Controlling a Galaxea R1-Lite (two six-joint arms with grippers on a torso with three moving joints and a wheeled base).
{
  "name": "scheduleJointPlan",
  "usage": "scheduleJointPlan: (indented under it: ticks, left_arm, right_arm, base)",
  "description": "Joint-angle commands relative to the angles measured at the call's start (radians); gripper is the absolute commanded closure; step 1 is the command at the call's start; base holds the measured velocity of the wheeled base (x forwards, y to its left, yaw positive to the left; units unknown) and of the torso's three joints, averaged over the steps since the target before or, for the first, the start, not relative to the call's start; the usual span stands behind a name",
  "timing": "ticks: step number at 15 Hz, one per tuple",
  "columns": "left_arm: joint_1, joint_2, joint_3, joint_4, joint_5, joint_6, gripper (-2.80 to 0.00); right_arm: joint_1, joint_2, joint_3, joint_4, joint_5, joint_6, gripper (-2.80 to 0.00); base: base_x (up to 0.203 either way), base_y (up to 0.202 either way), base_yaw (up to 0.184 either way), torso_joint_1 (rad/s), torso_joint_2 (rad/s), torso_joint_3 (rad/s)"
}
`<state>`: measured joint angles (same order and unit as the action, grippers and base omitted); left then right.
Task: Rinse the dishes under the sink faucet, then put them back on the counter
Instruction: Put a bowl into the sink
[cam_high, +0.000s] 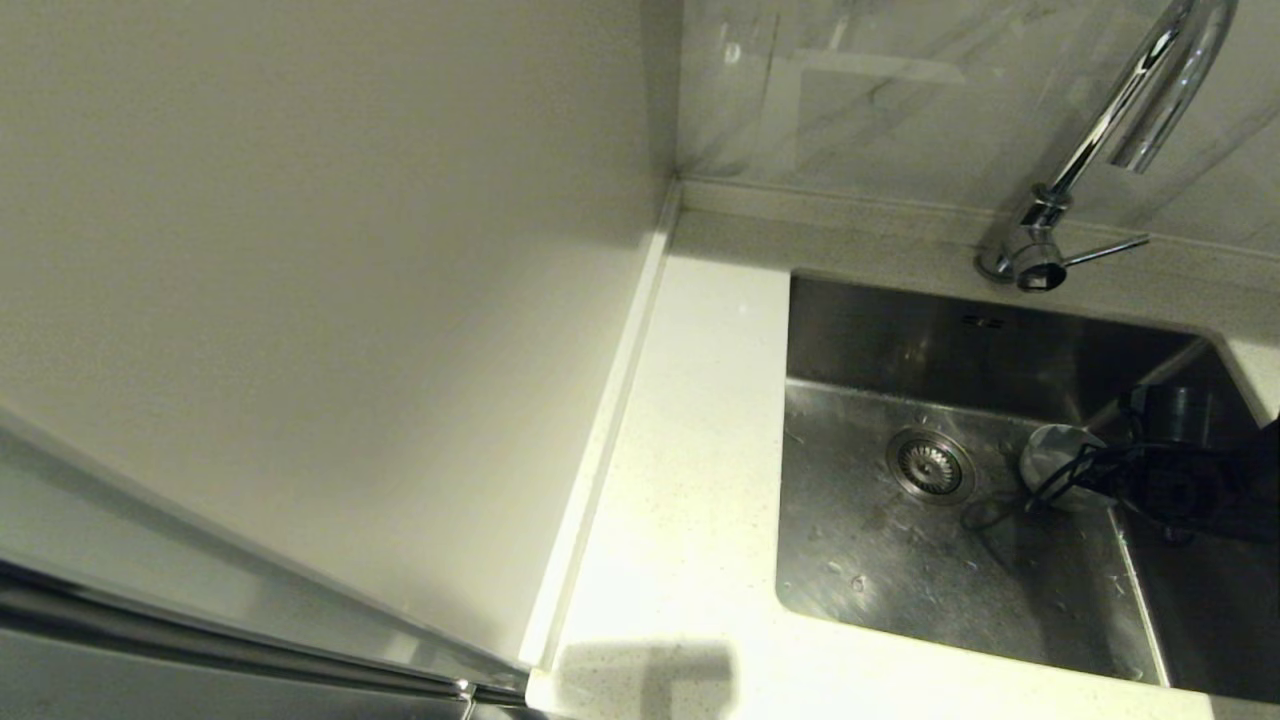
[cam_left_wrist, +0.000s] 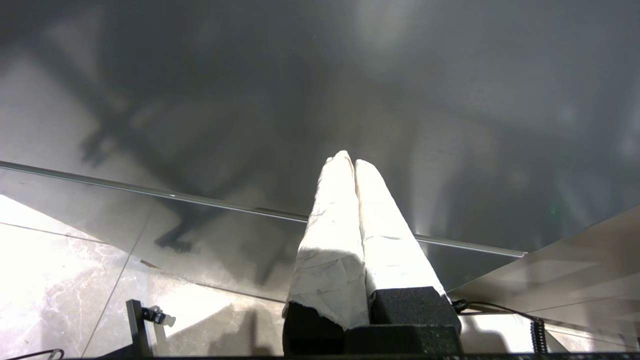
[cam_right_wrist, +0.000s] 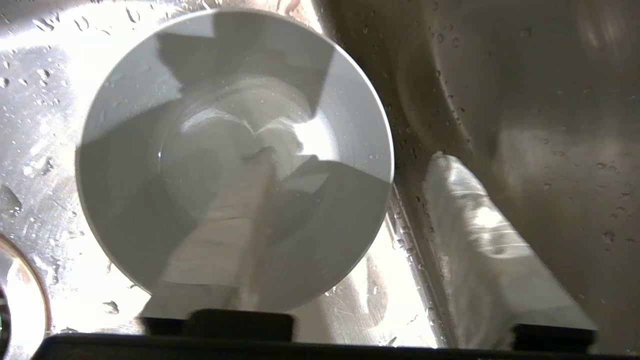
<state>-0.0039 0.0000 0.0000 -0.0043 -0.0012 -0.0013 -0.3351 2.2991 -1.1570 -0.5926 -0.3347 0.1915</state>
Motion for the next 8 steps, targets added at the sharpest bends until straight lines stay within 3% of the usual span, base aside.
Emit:
scheduleJointPlan:
  ticks: [1,5,8]
  left_arm:
    - [-0.001,0.0,0.002,0.0,0.0,0.0,0.0]
    - [0.0,0.0,0.003,0.0,0.0,0.0,0.0]
    - [0.0,0.0,0.003,0.0,0.0,0.0,0.0]
  right_arm:
    - [-0.001,-0.022,0.005,-0.004,-0.003,0.001,-2.8]
    - [-0.012,-0.195,0.033,0.026,-0.006,-0.011,-2.8]
    - [-0.03,-0.442,0.072,0.173,-0.006,-0.025,-2.8]
  base:
    - [0.0,0.0,0.0,0.0,0.0,0.0]
    - [0.0,0.0,0.0,0.0,0.0,0.0]
    - [0.0,0.0,0.0,0.0,0.0,0.0]
